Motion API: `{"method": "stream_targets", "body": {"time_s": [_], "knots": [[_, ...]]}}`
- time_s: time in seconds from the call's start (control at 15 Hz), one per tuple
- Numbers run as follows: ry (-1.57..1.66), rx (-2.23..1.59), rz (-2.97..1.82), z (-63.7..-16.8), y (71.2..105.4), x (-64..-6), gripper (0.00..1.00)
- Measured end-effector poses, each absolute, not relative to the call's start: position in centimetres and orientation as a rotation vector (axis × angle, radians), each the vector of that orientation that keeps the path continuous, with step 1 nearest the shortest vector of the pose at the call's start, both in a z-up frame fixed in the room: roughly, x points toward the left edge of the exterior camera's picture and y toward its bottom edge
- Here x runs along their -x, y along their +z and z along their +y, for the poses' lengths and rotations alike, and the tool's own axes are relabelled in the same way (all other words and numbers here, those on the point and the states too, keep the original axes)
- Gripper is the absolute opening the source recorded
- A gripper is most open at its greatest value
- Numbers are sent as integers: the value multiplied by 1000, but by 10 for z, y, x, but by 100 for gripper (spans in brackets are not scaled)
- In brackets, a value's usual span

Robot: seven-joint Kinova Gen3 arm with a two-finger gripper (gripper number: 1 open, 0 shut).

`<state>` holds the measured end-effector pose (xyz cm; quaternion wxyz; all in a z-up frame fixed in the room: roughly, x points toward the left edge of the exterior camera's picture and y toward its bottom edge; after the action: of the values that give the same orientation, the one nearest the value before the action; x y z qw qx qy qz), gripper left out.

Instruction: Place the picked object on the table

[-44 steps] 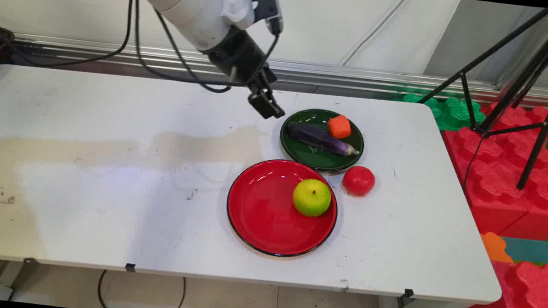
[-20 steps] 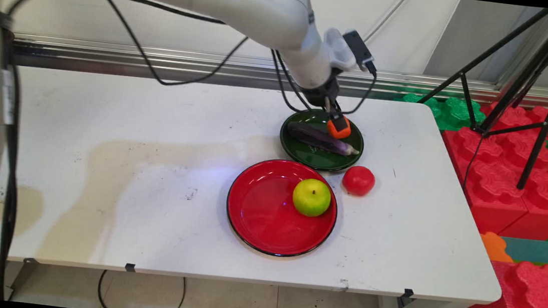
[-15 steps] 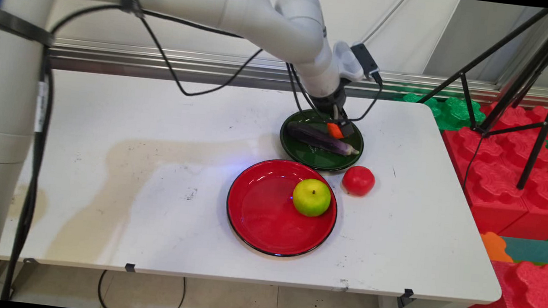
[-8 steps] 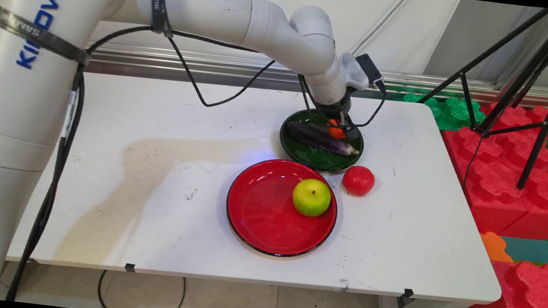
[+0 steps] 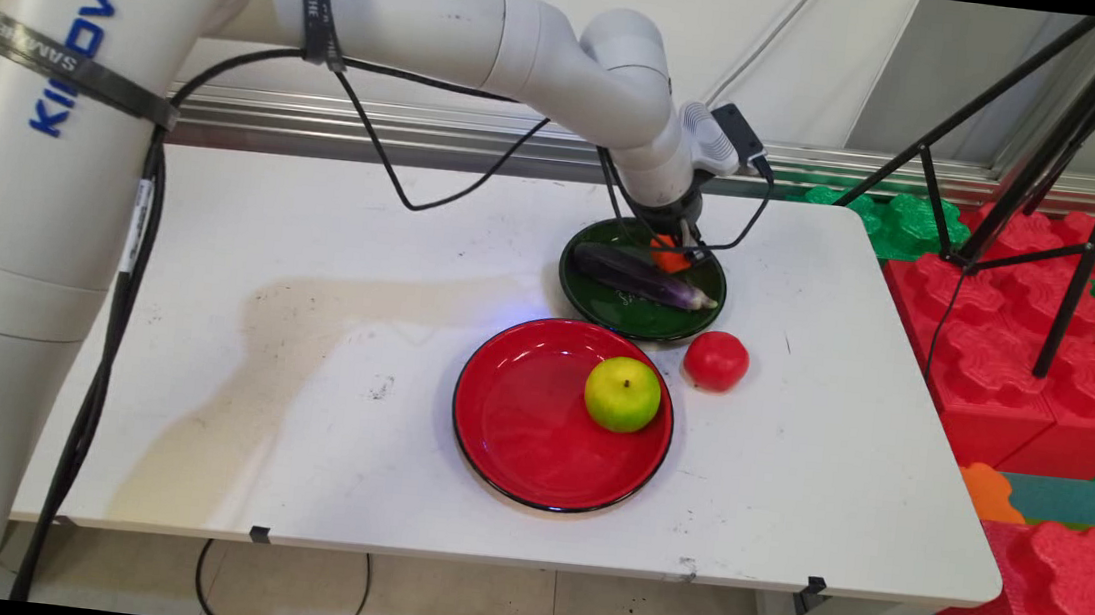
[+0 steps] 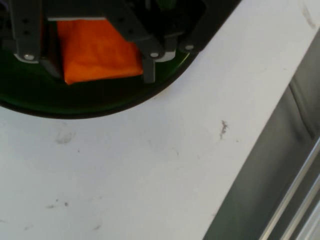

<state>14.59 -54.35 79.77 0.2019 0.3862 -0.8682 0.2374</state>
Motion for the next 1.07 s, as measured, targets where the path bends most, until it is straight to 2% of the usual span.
{"method": "stream_targets", "body": {"time_s": [0.4, 0.6, 1.07], "knots": [[709, -1056, -2400, -527, 835, -156, 0], [726, -1007, -2406, -509, 865, -169, 0], [707, -888, -2463, -468, 906, -207, 0]]}}
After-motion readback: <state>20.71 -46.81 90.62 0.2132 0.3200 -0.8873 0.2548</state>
